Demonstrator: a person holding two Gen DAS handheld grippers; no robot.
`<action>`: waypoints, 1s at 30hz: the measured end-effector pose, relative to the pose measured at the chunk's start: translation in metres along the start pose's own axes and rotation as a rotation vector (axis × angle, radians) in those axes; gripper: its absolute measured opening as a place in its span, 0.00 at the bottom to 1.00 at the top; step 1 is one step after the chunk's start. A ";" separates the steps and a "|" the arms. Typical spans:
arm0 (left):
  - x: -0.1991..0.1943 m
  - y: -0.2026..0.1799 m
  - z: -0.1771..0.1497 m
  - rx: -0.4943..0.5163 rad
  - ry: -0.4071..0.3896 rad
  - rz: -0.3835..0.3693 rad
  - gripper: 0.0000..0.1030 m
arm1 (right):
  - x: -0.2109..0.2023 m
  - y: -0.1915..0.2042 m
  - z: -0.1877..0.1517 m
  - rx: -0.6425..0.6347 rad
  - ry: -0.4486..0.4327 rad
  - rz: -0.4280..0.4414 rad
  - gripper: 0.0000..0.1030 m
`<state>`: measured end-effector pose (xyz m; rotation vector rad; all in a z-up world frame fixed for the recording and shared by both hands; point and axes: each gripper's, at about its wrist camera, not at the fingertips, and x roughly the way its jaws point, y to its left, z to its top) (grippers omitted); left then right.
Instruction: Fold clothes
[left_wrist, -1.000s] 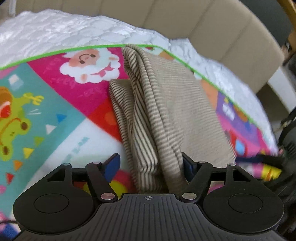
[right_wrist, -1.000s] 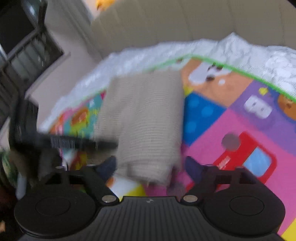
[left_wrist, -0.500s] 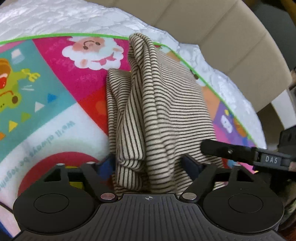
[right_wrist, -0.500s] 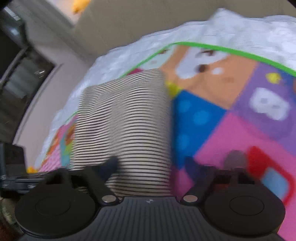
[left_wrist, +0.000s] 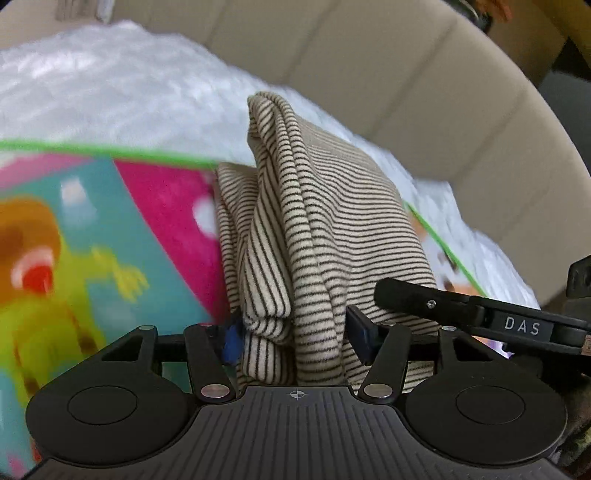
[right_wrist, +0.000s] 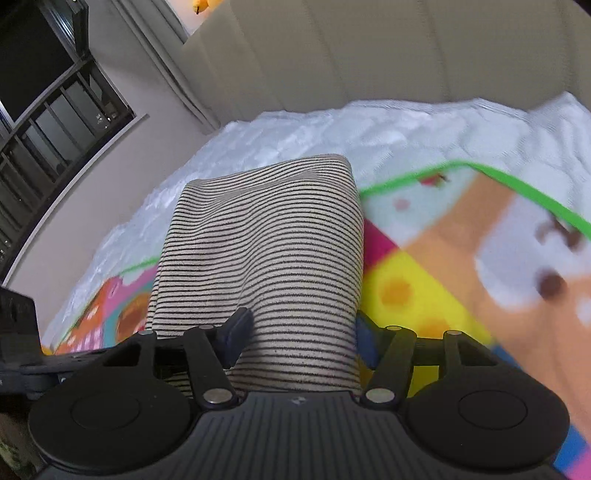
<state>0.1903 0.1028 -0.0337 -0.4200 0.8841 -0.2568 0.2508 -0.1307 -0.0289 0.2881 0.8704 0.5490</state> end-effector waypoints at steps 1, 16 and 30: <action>0.001 0.006 0.004 -0.004 -0.015 0.001 0.60 | 0.009 0.002 0.006 -0.009 -0.005 0.002 0.60; 0.004 0.047 0.026 -0.074 -0.054 -0.016 0.60 | 0.032 0.068 0.056 -0.358 -0.058 -0.159 0.52; 0.004 0.059 0.027 -0.116 -0.045 -0.049 0.62 | 0.040 0.082 0.068 -0.385 0.011 -0.139 0.84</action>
